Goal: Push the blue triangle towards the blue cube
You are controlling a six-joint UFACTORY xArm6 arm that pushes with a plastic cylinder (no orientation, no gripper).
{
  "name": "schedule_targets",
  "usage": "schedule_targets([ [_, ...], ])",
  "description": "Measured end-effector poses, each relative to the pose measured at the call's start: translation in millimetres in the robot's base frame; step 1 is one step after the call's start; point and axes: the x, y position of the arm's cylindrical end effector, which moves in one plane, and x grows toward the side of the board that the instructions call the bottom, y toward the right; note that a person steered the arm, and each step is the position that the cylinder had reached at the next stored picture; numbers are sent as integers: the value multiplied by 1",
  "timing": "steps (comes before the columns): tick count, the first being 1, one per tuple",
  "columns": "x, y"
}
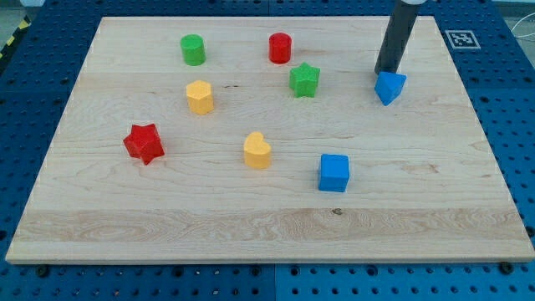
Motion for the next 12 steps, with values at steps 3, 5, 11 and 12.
schedule_targets([
  [3, 31, 0],
  [5, 46, -2],
  [11, 84, 4],
  [12, 84, 4],
])
